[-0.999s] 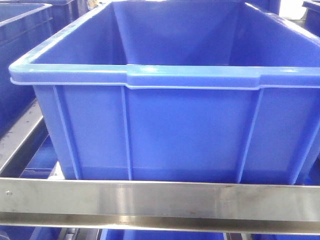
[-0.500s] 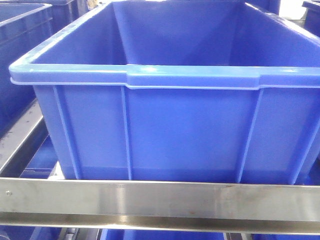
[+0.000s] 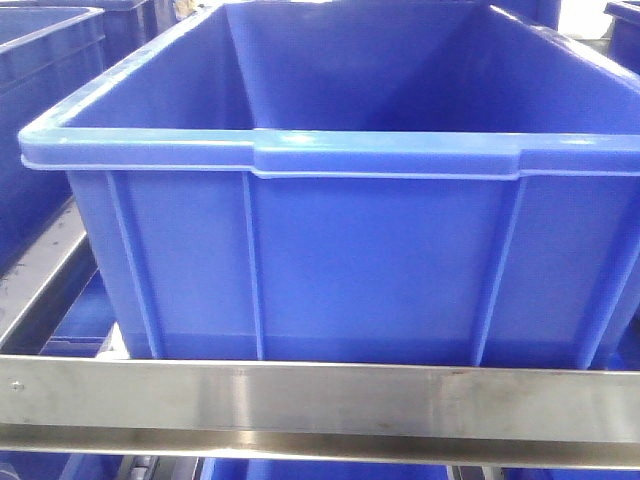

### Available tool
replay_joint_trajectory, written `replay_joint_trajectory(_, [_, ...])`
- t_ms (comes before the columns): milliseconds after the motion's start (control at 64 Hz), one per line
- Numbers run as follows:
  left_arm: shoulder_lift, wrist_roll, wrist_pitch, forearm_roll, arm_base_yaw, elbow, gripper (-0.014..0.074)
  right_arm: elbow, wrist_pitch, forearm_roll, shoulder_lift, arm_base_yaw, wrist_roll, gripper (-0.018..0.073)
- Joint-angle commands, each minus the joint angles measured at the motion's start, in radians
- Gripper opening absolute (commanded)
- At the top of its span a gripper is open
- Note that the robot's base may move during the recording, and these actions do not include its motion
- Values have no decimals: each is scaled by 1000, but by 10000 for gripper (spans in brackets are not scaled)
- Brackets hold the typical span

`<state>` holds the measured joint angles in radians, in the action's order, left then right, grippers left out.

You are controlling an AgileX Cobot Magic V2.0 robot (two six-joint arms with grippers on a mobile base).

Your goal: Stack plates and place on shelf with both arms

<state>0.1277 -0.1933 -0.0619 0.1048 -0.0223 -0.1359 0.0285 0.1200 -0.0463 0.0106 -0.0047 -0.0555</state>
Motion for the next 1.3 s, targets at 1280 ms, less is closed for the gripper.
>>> replay_joint_trajectory(1280, [-155, 13, 84, -14, 33, 147, 80, 1, -80, 13, 19, -5, 9, 49])
